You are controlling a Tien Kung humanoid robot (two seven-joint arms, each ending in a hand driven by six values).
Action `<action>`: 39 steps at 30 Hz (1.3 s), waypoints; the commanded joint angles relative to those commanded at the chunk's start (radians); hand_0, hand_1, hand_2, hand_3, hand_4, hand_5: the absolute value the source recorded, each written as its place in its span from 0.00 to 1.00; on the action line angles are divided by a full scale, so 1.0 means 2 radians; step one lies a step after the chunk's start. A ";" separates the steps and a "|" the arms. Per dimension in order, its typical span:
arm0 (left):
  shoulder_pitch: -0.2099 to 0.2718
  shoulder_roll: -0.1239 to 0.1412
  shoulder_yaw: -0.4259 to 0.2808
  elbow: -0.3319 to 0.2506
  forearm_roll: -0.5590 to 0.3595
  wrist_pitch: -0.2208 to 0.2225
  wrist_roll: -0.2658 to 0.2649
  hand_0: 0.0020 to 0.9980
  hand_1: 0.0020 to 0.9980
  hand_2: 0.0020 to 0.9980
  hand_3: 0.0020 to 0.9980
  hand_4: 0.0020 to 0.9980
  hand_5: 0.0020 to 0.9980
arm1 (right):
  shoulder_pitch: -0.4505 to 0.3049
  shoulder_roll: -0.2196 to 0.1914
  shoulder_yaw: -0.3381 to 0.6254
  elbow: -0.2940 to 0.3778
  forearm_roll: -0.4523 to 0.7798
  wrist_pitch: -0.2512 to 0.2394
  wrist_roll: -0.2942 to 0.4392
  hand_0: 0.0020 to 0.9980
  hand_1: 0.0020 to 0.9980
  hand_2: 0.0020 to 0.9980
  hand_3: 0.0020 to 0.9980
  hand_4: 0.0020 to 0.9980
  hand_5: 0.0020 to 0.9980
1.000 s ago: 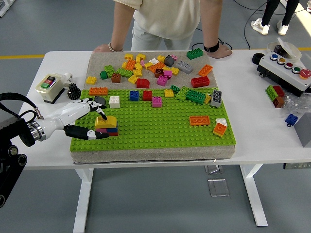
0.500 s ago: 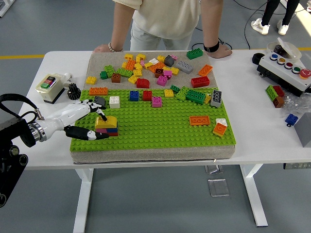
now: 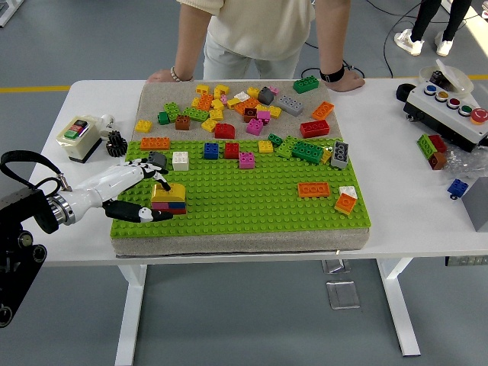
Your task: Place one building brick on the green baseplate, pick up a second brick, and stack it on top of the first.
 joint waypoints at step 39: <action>0.006 0.005 -0.017 -0.025 -0.005 0.008 -0.001 1.00 0.92 0.89 0.65 1.00 0.76 | -0.002 0.002 -0.004 0.000 0.002 -0.004 0.002 0.74 0.66 0.71 0.60 0.92 0.51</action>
